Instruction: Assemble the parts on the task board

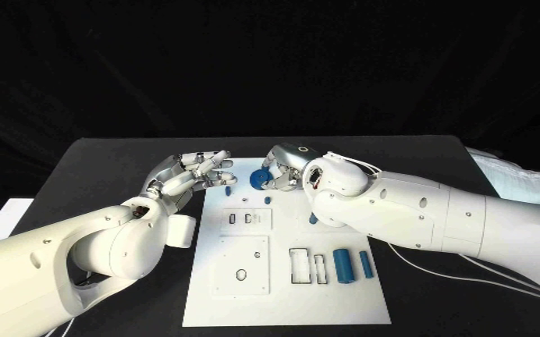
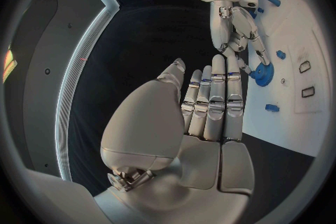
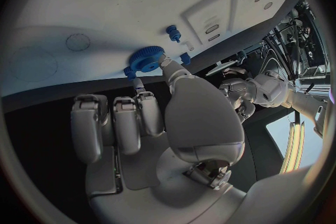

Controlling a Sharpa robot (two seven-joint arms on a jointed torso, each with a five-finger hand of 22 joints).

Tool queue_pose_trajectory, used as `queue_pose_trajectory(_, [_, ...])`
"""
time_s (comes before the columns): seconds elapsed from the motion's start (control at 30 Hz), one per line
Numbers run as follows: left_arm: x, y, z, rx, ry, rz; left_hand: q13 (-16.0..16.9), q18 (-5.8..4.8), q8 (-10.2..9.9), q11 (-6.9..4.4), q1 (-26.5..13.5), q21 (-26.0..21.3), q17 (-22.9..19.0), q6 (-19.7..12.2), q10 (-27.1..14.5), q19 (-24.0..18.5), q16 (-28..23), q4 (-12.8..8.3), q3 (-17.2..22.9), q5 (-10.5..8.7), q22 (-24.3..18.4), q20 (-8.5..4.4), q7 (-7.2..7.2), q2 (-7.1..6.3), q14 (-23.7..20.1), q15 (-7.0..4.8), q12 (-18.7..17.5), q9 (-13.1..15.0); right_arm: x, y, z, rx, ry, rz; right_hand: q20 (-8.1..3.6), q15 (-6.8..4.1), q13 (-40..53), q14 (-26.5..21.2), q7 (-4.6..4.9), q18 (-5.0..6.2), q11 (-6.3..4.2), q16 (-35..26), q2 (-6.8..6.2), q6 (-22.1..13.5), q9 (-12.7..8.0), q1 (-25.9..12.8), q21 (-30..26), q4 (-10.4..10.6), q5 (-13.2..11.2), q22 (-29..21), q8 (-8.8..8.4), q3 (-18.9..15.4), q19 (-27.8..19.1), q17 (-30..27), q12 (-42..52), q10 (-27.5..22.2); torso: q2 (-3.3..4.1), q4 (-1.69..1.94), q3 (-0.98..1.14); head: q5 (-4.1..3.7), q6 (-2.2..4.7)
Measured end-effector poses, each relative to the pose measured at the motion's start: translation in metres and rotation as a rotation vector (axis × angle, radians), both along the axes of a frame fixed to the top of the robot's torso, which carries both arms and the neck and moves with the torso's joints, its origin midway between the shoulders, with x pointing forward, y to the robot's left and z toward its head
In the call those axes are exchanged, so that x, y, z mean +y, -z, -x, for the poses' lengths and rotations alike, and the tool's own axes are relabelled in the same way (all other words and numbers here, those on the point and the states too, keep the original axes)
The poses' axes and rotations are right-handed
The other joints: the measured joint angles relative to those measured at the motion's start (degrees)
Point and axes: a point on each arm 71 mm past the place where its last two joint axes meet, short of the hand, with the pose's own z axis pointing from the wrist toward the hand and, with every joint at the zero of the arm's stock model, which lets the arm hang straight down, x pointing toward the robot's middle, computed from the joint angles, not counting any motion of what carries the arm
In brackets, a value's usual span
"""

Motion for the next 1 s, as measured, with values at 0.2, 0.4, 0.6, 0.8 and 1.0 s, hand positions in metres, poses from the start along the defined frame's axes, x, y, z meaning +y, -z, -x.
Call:
queue_pose_trajectory(0.2, [0.001,0.000,0.000,0.001,-0.002,-0.001,0.00,0.00,-0.24,0.00,0.00,0.00,0.08,0.00,0.00,0.00,0.00,0.00,0.00,0.00,-0.07,0.00,0.00,0.00,0.00,0.00,0.00,0.00,-0.024,-0.008,0.010,-0.019,0.004,-0.046,0.00,0.00,0.00,0.00,-0.55,0.00,0.00,0.00,0.86,2.28,0.29,0.86,0.27,0.21,2.37,0.00,0.44,-0.21,0.00,0.00,0.52,0.00,-0.03,-0.09,0.03,0.00,-0.02])
queue_pose_trajectory(0.4, [0.004,0.000,-0.001,0.001,-0.008,-0.004,0.00,0.00,-0.24,0.00,0.01,0.00,0.08,0.00,0.00,0.00,0.00,0.00,0.00,0.00,-0.07,0.00,0.00,0.01,0.00,0.00,0.00,0.00,-0.085,-0.026,0.014,-0.013,0.030,-0.144,0.00,0.00,-0.01,0.00,-0.77,0.00,-0.01,0.14,1.32,3.15,0.34,3.67,0.31,-1.01,2.68,-0.01,0.44,0.35,0.00,-0.01,0.61,0.00,-0.18,-0.42,0.04,-0.05,0.27])
queue_pose_trajectory(0.6, [0.005,0.001,-0.002,0.000,-0.004,-0.003,0.00,0.00,-0.24,0.00,0.31,0.00,0.47,0.22,0.42,0.00,-0.22,-0.17,0.17,0.00,-0.13,0.00,-0.22,0.31,0.00,0.00,0.00,0.00,-0.146,-0.031,0.016,0.025,0.055,-0.228,0.00,0.00,-0.01,0.00,-0.76,-0.65,-0.01,0.35,0.59,3.70,0.33,5.30,0.67,-2.75,2.67,-0.01,0.44,0.35,0.00,-0.01,0.90,0.00,-0.51,-0.99,0.12,-0.28,0.40])
queue_pose_trajectory(0.8, [0.004,0.001,-0.003,-0.002,0.005,-0.001,0.00,0.00,-0.24,-0.20,0.31,0.00,0.57,0.53,0.62,0.00,-0.22,-0.32,0.32,0.00,-0.13,0.00,-0.11,0.31,0.00,0.00,0.00,0.06,-0.179,-0.028,0.017,0.040,0.060,-0.256,0.00,0.00,-0.01,0.00,-0.76,-0.65,-0.01,0.35,-0.09,3.70,0.17,5.48,0.67,-3.20,3.87,-0.02,0.44,-0.78,0.00,-0.01,0.90,0.00,-0.72,-1.40,0.37,-0.42,0.42])
queue_pose_trajectory(1.0, [0.005,0.002,-0.004,-0.005,0.006,-0.003,0.00,-0.01,-0.24,-0.20,0.31,0.00,0.63,0.53,0.62,0.00,-0.22,-0.32,0.32,0.00,-0.12,0.00,-0.11,0.31,0.00,0.00,0.00,0.06,-0.197,-0.015,0.017,0.066,0.067,-0.255,-0.01,0.00,-0.02,0.00,-0.76,-0.65,-0.01,0.56,-0.22,3.70,0.11,5.35,0.67,-3.29,3.87,-0.02,0.44,-0.87,0.00,-0.02,0.89,0.00,-0.76,-1.48,0.52,-0.51,0.38])
